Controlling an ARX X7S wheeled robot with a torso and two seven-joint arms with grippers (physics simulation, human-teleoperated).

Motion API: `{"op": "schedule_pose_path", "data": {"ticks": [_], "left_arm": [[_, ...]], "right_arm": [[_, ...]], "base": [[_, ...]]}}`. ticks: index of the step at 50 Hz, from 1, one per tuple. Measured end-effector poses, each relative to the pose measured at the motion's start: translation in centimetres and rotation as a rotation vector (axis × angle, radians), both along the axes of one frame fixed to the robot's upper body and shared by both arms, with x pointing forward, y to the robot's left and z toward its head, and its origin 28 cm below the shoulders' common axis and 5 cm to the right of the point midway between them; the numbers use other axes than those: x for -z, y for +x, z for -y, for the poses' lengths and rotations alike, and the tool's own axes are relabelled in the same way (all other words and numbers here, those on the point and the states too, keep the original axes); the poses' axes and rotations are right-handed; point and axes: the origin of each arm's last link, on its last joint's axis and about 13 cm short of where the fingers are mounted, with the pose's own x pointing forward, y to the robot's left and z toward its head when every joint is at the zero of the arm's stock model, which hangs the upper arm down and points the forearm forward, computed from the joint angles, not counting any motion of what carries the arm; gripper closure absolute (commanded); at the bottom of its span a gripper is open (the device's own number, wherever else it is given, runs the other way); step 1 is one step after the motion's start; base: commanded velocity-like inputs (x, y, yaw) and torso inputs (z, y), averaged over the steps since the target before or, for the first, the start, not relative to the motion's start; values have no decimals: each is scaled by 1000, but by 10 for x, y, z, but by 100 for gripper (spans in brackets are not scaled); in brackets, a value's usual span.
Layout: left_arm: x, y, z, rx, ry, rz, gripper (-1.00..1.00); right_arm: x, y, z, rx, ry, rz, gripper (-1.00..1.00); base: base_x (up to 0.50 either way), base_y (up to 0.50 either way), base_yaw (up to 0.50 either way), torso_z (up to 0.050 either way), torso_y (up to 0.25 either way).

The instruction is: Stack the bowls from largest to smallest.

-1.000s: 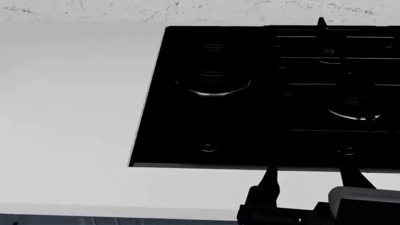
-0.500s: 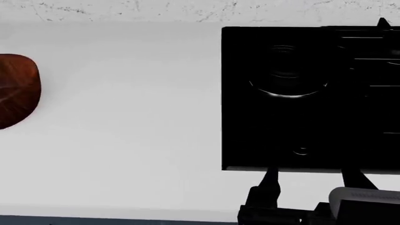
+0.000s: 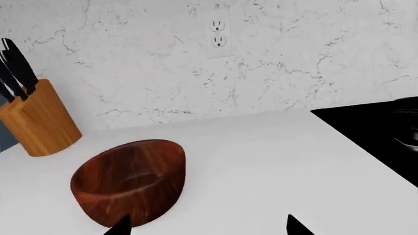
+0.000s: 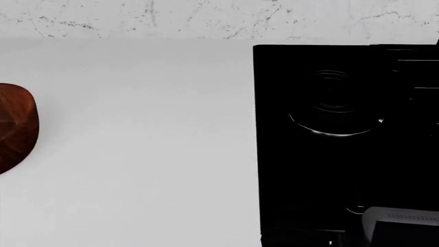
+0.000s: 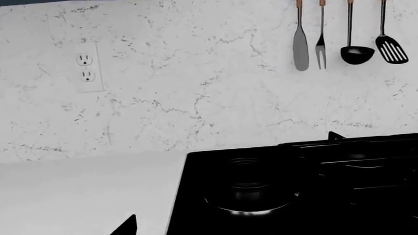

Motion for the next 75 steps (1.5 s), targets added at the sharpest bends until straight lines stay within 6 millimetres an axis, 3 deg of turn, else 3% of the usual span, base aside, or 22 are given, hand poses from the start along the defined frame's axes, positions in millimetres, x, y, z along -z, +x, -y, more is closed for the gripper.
{"op": "schedule_pose_path", "data": {"ticks": [11, 26, 40, 57, 74, 75], "left_arm": [[-35, 39, -24, 21, 164, -119, -100], [-71, 127, -77, 87, 232, -411, -100], [-87, 197, -93, 171, 235, -620, -100], [-77, 229, -107, 154, 295, -823, -100], [-62, 237, -110, 147, 332, -911, -100], [-62, 237, -110, 146, 335, -912, 100]], "right_arm": [[1, 1, 1, -7, 4, -26, -100], [2, 3, 3, -12, 20, -50, -100], [5, 5, 3, -15, 23, -67, -100], [8, 8, 5, -11, 30, -85, -100], [11, 10, 7, -7, 33, -96, -100], [11, 10, 7, -7, 33, -97, -100]], "base": [[0, 0, 0, 0, 0], [0, 0, 0, 0, 0], [0, 0, 0, 0, 0], [0, 0, 0, 0, 0], [0, 0, 0, 0, 0], [0, 0, 0, 0, 0]]}}
